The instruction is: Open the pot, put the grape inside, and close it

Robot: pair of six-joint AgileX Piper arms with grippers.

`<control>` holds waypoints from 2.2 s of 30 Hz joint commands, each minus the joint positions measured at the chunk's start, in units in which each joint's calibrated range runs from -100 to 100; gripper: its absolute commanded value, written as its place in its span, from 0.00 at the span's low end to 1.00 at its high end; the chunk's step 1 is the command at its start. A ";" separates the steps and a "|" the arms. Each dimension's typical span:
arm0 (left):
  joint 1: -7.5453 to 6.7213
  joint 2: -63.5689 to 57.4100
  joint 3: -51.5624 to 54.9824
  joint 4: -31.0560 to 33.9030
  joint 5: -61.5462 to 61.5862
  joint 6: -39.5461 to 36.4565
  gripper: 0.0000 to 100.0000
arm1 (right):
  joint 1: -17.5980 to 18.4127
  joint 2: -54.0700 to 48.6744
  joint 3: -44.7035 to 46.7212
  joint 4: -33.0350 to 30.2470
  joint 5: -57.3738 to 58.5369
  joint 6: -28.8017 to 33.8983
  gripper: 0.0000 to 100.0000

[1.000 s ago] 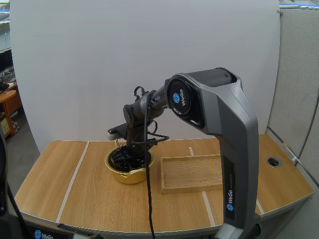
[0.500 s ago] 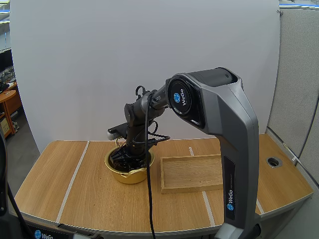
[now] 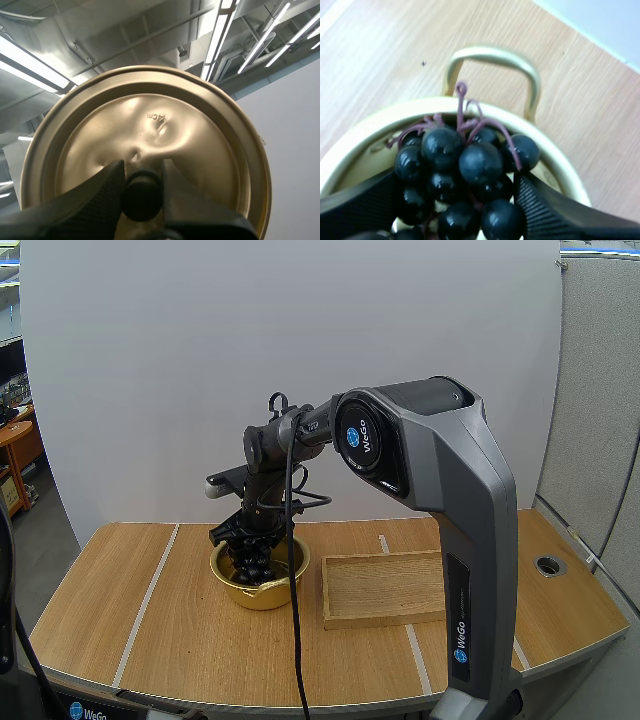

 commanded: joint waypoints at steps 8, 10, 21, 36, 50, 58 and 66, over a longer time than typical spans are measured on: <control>-0.14 -0.39 -0.46 1.14 -1.25 -0.18 0.00 | -0.23 -7.75 -1.99 -0.13 0.04 -0.05 1.00; -0.14 -0.39 -0.46 1.14 -1.25 -0.18 0.00 | -0.23 -9.16 -1.99 -0.13 2.60 -0.05 1.00; -0.14 -0.39 -0.46 1.14 -1.25 -0.18 0.00 | -0.23 -15.59 -1.14 -0.13 11.12 0.85 1.00; -0.14 -0.39 -0.46 1.14 -1.25 -0.18 0.00 | -0.23 -15.42 1.52 2.16 5.44 1.08 0.95; -0.14 -0.39 -0.46 1.14 -1.25 -0.18 0.00 | -0.23 -12.51 1.52 3.24 0.37 0.58 0.00; -0.14 -0.39 -0.46 1.14 -1.25 -0.18 0.00 | -0.23 -4.41 1.52 2.95 -2.58 -0.01 0.00; -0.14 -0.39 -0.46 1.14 -1.25 -0.18 0.00 | -0.23 0.76 1.52 -0.52 -3.55 -0.23 0.00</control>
